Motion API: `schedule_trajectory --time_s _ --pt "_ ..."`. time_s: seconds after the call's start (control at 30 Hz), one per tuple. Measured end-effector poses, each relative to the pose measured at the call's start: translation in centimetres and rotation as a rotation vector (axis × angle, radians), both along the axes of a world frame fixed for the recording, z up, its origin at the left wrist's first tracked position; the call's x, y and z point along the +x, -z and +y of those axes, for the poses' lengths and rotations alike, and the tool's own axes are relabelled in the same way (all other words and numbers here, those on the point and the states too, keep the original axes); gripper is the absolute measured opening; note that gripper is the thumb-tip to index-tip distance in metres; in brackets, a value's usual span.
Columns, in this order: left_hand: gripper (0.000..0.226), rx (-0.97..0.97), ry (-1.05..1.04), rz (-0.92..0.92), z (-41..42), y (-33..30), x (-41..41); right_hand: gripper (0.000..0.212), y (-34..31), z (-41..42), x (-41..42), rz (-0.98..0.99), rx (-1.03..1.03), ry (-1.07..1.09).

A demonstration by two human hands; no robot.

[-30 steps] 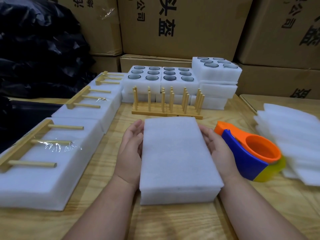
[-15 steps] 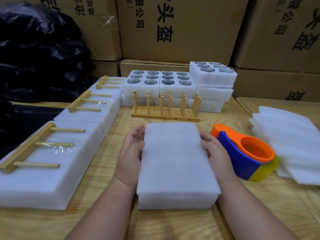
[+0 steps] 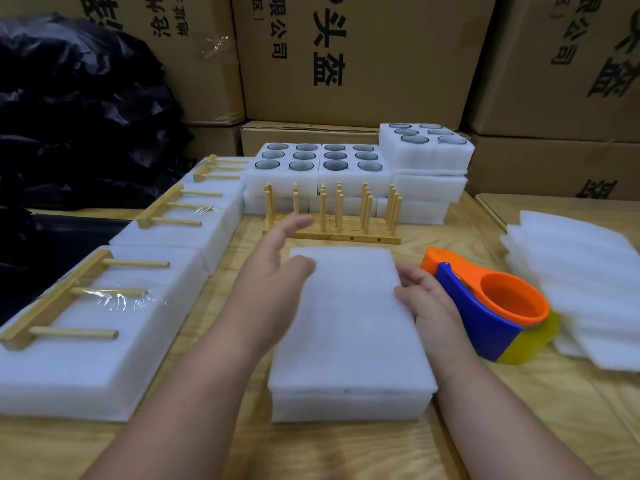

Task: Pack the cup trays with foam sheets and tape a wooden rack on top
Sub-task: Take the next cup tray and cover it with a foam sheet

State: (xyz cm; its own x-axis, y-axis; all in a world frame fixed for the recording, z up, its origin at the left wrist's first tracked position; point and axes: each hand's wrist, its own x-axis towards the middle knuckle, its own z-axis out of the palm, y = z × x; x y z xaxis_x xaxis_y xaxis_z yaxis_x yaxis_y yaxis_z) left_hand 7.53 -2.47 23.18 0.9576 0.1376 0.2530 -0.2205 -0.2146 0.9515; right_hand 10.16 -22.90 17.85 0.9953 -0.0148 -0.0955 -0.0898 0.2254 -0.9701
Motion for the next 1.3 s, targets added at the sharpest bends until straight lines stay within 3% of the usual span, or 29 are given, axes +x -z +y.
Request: schedule_trajectory --time_s 0.1,0.23,0.43,0.57,0.67,0.77,0.93,1.1,1.2,1.3 --pt "0.057 0.480 0.135 -0.012 -3.1 -1.2 0.2 0.038 0.0 0.0 0.1 0.005 0.067 -0.002" --pt "0.066 1.060 0.206 0.174 -6.2 0.7 0.4 0.038 -0.1 0.1 0.1 0.014 0.147 -0.009" --pt "0.070 1.185 0.205 0.252 -6.4 1.5 0.6 0.038 -0.3 0.3 0.2 0.024 0.126 0.014" --pt "0.071 1.220 0.361 0.418 -6.3 -0.6 1.5 0.039 -0.4 0.4 0.0 0.038 0.117 0.030" --pt "0.075 1.106 0.480 0.448 -5.4 -2.8 2.0 0.038 -0.6 0.3 0.1 0.036 0.122 0.033" --pt "0.069 0.839 0.496 0.315 -3.6 -4.2 2.1 0.031 -0.6 0.5 0.3 0.039 0.191 0.048" --pt "0.045 0.433 0.264 0.165 0.4 -4.1 3.7 0.024 -0.6 1.0 0.6 0.042 0.213 0.058" --pt "0.051 0.059 0.003 0.128 2.1 -0.4 6.6 0.039 -0.3 0.8 1.0 0.031 0.058 0.052" --pt "0.043 -0.236 -0.002 0.192 1.8 1.8 7.4 0.043 -0.3 0.7 1.3 0.037 0.041 0.035" --pt "0.036 -0.348 0.008 0.199 1.8 3.1 7.5 0.046 -0.3 0.6 1.3 0.046 0.050 0.026"
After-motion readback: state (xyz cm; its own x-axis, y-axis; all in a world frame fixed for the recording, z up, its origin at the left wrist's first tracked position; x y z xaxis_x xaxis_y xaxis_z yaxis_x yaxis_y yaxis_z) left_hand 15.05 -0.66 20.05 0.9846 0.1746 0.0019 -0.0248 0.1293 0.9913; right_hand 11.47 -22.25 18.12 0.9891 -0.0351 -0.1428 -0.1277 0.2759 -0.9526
